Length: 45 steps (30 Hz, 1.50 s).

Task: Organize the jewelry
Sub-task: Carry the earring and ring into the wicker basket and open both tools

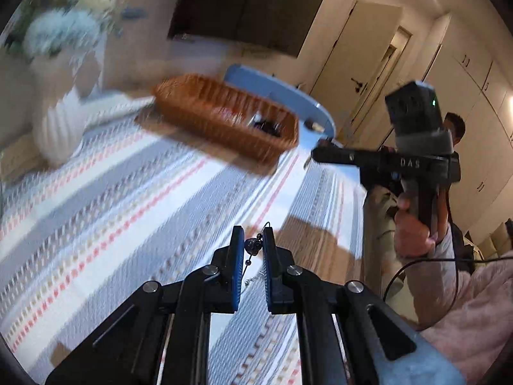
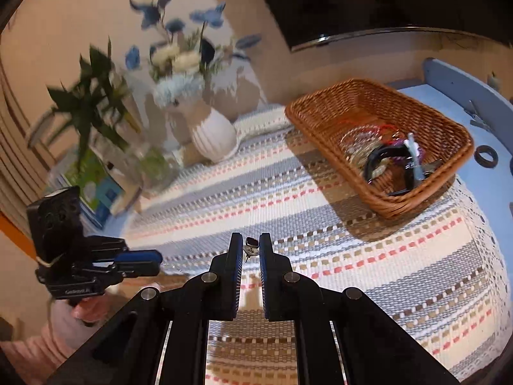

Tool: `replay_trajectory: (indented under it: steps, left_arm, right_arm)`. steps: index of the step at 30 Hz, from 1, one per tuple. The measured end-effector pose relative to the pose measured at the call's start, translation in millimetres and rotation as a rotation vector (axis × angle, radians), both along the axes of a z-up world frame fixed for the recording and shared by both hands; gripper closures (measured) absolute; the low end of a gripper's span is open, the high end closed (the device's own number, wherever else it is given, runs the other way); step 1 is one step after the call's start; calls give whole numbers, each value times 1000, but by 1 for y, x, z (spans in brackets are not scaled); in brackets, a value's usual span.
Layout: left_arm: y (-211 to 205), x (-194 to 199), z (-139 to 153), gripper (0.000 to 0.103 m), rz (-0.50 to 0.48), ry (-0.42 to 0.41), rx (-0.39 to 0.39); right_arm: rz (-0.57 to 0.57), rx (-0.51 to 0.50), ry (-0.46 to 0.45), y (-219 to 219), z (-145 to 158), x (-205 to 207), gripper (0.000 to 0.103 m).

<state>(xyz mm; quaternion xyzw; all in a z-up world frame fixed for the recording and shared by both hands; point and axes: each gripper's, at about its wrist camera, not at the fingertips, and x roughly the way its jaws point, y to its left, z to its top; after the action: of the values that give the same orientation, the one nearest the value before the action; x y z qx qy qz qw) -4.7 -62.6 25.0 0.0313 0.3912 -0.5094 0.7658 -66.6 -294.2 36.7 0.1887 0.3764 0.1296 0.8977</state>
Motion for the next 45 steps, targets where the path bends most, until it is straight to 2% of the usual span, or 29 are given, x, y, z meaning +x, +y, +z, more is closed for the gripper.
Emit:
replay_trajectory:
  steps: [6,12,18,21,24,28,30,31,32,33,34,36,39,42,45]
  left_arm:
    - [-50,26,37,94,3,-12,-46]
    - [-128,90,54,94,25,-24,-55]
    - [-190,154,46,94,83,-66,-19]
    - [-208,179,35,94,98,-52,-8]
    - [-219,193,26,94,126,-72,11]
    - [-226,204,13,94,144,-89,34]
    - [-226,205,8,89,138,-96,48]
    - [-225,207,6,74,144,-83,61]
    - [-222,208,5,65,156,-69,63]
    - [-219,209,5,65,169,-64,56]
    - [-211,208,7,65,194,-63,41]
    - [-198,204,11,65,206,-53,19]
    - [-174,192,25,65,216,-26,-11]
    - [-150,169,45,65,223,-40,-49]
    - [-121,128,71,56,242,-99,-93]
  right_arm:
    - [-59,96,-31,-53,20,3,93]
    - [-167,118,-49,-113,27,35,93]
    - [-274,66,-24,-149,15,91,93]
    - [-293,48,4,-158,3,120,93]
    - [-296,46,43,-163,-11,145,93]
    - [-300,45,78,-170,-27,165,93]
    - [-306,42,83,-171,-30,169,90]
    - [-311,43,90,-173,-33,170,87]
    - [-315,56,100,-175,-35,172,85]
    - [-316,70,102,-176,-36,172,78]
    - [-317,89,101,-178,-38,170,66]
    - [-329,118,88,-179,-35,161,60]
    - [-312,103,73,-171,-24,149,60]
    - [-281,101,49,-153,-5,130,60]
    - [-255,51,-6,-122,28,99,56]
